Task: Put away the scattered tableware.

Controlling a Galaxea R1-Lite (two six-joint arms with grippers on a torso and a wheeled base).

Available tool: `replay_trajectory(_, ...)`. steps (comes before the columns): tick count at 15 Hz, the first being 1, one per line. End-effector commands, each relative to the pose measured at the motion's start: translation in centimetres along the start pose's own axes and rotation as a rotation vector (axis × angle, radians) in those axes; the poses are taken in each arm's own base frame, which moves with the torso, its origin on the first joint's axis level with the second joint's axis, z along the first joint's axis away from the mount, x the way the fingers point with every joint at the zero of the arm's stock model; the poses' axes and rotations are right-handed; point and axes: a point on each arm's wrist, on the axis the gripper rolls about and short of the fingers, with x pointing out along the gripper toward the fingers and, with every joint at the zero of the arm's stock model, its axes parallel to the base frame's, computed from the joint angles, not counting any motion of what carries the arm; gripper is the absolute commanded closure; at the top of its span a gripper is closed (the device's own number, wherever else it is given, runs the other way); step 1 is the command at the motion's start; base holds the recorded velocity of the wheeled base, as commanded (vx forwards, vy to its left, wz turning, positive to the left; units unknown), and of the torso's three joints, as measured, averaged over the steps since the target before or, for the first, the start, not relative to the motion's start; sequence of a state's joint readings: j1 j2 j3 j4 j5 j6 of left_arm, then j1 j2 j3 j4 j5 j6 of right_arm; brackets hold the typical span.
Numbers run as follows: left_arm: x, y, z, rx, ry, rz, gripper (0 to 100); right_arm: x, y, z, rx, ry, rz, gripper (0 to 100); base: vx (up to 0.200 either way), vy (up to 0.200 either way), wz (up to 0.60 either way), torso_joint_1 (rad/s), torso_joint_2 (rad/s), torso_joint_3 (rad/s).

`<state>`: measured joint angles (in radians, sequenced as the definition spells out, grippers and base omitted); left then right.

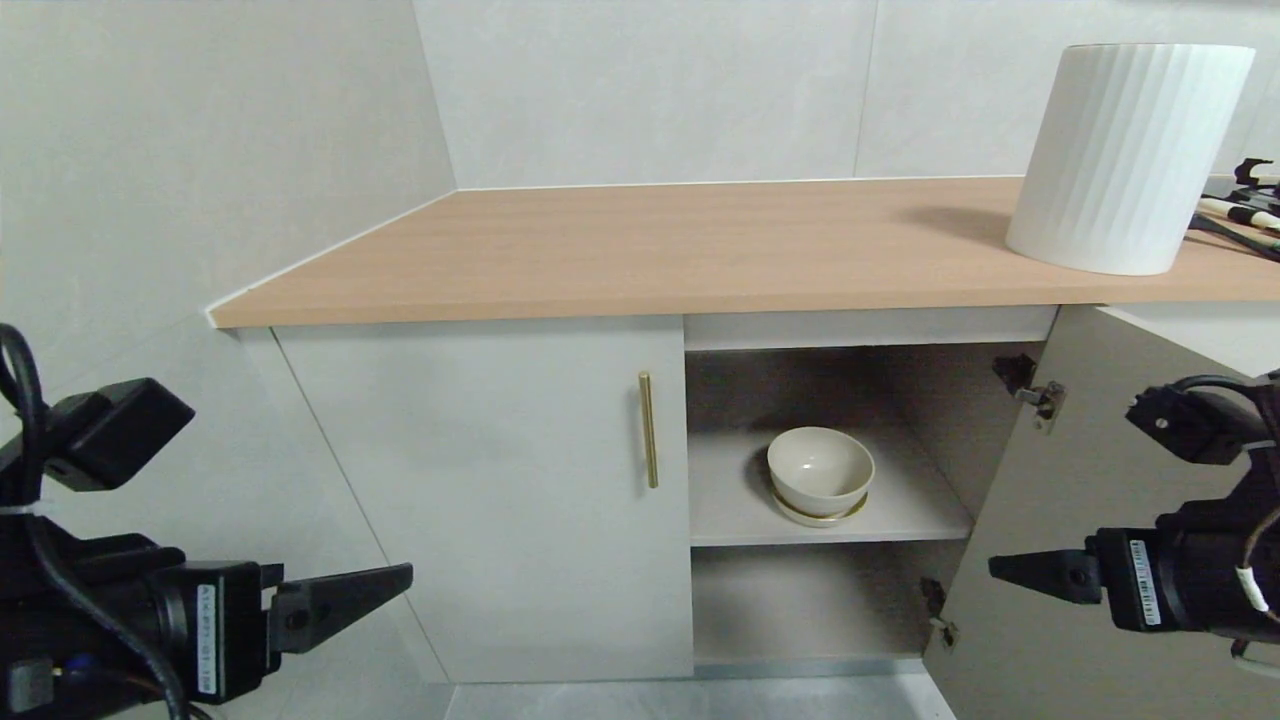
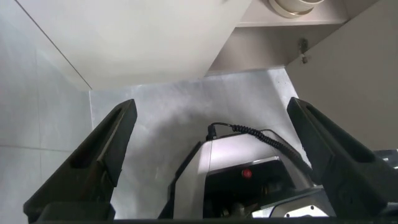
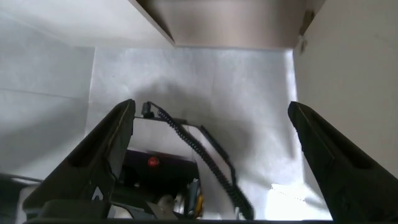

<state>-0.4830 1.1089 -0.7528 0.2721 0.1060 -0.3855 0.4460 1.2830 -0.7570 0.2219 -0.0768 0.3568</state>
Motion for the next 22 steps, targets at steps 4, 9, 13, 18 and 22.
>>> replay_trajectory(4, 0.6, -0.2, 0.2, 0.003, 0.01, 0.004, 0, -1.3, -0.1, -0.5, -0.007, -0.037, 0.018, 0, 0.0, 0.0, 0.0, 0.0, 0.0, 0.0)
replay_trajectory(9, 1.7, -0.8, 0.8, 0.014, 0.036, 0.008, 0, -1.3, -0.1, -0.6, -0.011, -0.038, 0.008, 0, -0.08, 0.0, 0.0, 0.003, 0.0, 0.001)
replay_trajectory(13, 1.8, -0.8, 0.7, 0.015, 0.041, 0.007, 0, -1.2, -0.1, -0.6, -0.012, -0.035, 0.008, 0, -0.2, 0.0, 0.0, 0.006, 0.0, -0.002)
replay_trajectory(18, 1.8, -0.8, 0.7, 0.016, 0.044, 0.008, 0, -1.1, -0.1, -0.7, -0.013, -0.028, 0.007, 0, -0.2, 0.0, 0.0, 0.002, 0.0, 0.004)
replay_trajectory(22, 1.9, -0.8, 0.6, 0.02, 0.05, 0.008, 0, -1.1, -0.1, -0.7, -0.013, -0.027, 0.007, 0, -0.1, 0.0, 0.0, 0.001, 0.0, 0.0)
